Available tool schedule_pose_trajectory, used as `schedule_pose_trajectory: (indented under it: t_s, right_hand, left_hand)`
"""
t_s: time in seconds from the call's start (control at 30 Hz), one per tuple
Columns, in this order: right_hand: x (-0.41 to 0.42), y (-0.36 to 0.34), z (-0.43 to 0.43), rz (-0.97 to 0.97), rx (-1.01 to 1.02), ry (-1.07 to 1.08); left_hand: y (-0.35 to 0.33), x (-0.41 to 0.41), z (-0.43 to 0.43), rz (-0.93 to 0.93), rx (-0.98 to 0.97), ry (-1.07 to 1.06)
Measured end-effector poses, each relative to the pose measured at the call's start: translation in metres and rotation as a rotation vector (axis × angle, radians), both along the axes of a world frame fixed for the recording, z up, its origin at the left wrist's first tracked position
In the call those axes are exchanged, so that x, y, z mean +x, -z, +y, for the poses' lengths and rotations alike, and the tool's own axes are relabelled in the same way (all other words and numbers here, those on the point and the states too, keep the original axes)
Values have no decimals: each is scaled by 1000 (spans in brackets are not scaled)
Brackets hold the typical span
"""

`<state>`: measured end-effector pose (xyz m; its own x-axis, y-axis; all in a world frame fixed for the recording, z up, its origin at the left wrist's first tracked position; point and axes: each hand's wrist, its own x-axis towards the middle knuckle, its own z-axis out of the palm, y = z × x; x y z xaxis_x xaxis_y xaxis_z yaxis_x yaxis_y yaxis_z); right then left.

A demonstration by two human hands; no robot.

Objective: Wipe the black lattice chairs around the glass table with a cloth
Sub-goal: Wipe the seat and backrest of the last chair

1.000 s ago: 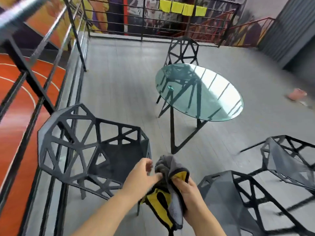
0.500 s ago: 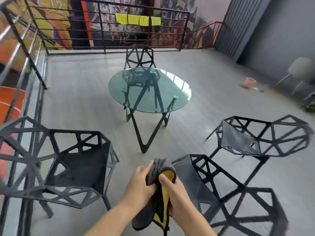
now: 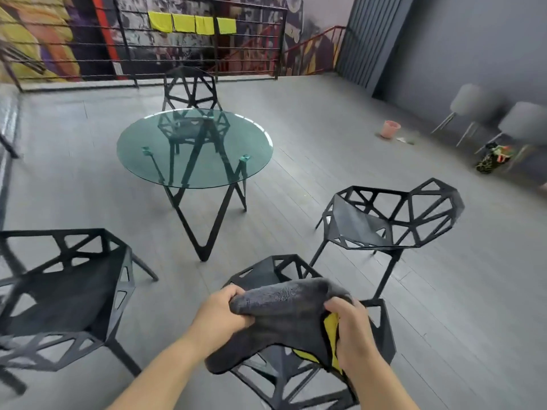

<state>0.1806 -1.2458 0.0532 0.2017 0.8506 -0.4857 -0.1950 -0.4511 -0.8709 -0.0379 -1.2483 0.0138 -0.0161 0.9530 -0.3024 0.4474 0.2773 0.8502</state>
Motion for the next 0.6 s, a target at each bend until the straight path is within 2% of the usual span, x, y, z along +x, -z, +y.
schedule_pose_trajectory:
  t_s: [0.1,0.2,0.3,0.47,0.6]
  right_hand:
    - [17,2,7,-57,5,12]
    - [46,4,16,-147,38,20]
    - [86,1,26,-151,10,7]
    - [174,8,60,-174,-39,-4]
    - [255,13,97,-159,-47,7]
  left_hand:
    - [3,9,19,27,-55,112]
    - [3,24,36,-30,-133,265]
    - [5,45,54,-57,-167,343]
    - [14,115,95,98,-121,249]
    - [25,199,131,58,-128,148]
